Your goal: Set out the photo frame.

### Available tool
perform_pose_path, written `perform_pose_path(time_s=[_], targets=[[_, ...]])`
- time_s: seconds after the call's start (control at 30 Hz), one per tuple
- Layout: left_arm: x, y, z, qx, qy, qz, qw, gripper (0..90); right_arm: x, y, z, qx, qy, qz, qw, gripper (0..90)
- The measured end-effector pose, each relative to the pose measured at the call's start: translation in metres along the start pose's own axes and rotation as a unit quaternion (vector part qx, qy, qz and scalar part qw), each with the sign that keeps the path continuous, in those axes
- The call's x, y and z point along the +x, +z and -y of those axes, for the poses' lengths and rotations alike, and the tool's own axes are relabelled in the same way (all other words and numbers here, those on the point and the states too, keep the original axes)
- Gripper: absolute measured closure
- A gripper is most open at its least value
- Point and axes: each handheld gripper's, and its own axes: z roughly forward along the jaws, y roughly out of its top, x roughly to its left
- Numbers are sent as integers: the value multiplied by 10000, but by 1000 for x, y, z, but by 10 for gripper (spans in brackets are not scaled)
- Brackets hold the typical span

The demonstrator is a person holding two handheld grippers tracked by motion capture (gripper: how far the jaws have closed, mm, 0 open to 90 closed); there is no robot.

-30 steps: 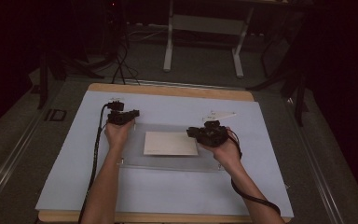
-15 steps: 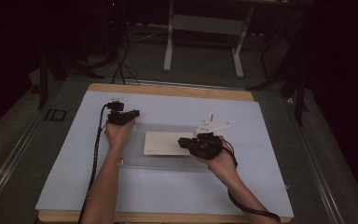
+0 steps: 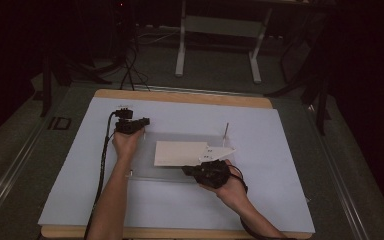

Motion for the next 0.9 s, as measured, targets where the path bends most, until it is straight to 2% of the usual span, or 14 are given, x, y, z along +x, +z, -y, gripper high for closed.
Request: perform_pose_path(time_s=[0.1, 0.3, 0.53, 0.77, 0.8, 0.9], targets=[[0, 0, 0, 0, -7, 10, 10000, 816, 5, 2, 5, 47, -57, -54, 10000, 900], [0, 0, 0, 6, -34, 14, 10000, 815, 12, -1, 9, -65, -94, -121, 9999, 900], [1, 1, 0, 1, -46, 29, 10000, 814, 23, 0, 16, -12, -233, -214, 9995, 900], [1, 1, 0, 12, -50, 39, 10000, 813, 23, 4, 25, 100, -244, -192, 9995, 900], [1, 1, 0, 13, -51, 40, 10000, 813, 22, 5, 27, 93, -262, -112, 9995, 900], [1, 1, 0, 13, -59, 45, 10000, 812, 21, 6, 31, 106, -237, -62, 9996, 900]])
